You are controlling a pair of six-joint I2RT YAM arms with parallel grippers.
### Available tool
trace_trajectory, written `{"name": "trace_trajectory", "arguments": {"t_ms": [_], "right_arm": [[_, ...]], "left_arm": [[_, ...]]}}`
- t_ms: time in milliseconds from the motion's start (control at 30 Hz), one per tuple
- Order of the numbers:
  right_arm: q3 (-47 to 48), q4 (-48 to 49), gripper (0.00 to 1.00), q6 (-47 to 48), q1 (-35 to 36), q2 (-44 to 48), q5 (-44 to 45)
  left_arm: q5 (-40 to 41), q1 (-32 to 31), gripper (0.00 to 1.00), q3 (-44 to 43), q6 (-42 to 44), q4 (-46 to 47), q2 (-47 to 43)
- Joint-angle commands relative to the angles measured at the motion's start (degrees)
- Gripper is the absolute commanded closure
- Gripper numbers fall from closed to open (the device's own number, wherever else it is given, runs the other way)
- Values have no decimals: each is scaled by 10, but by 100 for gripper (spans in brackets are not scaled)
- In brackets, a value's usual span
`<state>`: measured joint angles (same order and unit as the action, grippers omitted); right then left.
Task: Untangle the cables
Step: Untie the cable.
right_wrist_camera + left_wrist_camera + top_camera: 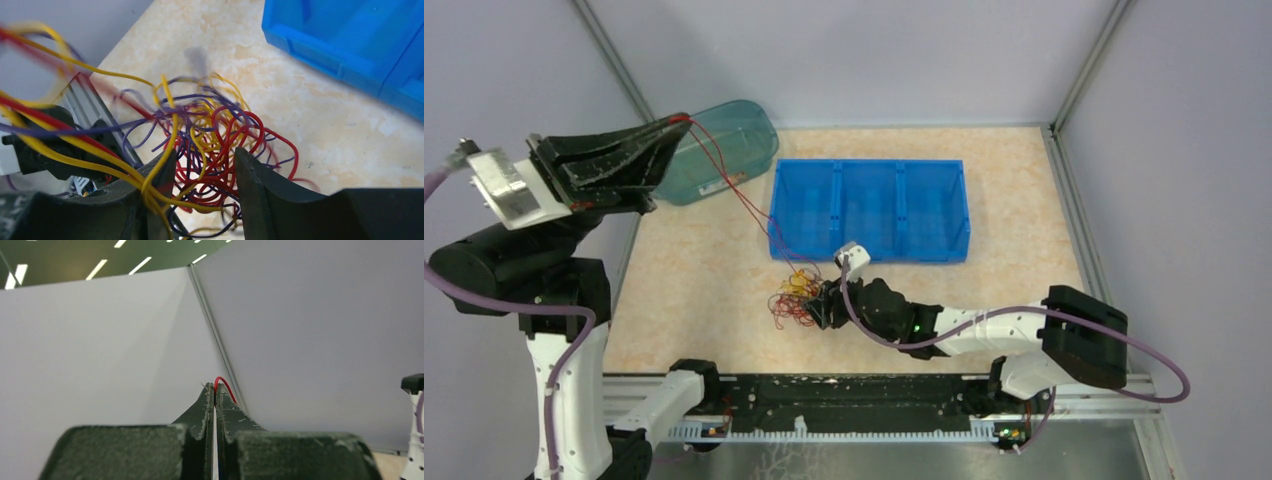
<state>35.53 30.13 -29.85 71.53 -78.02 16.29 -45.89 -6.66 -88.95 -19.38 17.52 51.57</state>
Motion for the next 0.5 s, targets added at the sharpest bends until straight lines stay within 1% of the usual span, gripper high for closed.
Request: {"name": "trace_trajectory", "arguments": {"t_ms": [0,300,467], "right_arm": [[-15,-17,52,-8,4,0,12],[-56,-22,53,-24,3,-6,40],[-86,-24,54,-37,2,-4,60]], "left_arm": [[81,-1,99,-65,20,58,19],[93,-1,98,-141,41,76,55],[134,0,98,-178,75,96,74]]}}
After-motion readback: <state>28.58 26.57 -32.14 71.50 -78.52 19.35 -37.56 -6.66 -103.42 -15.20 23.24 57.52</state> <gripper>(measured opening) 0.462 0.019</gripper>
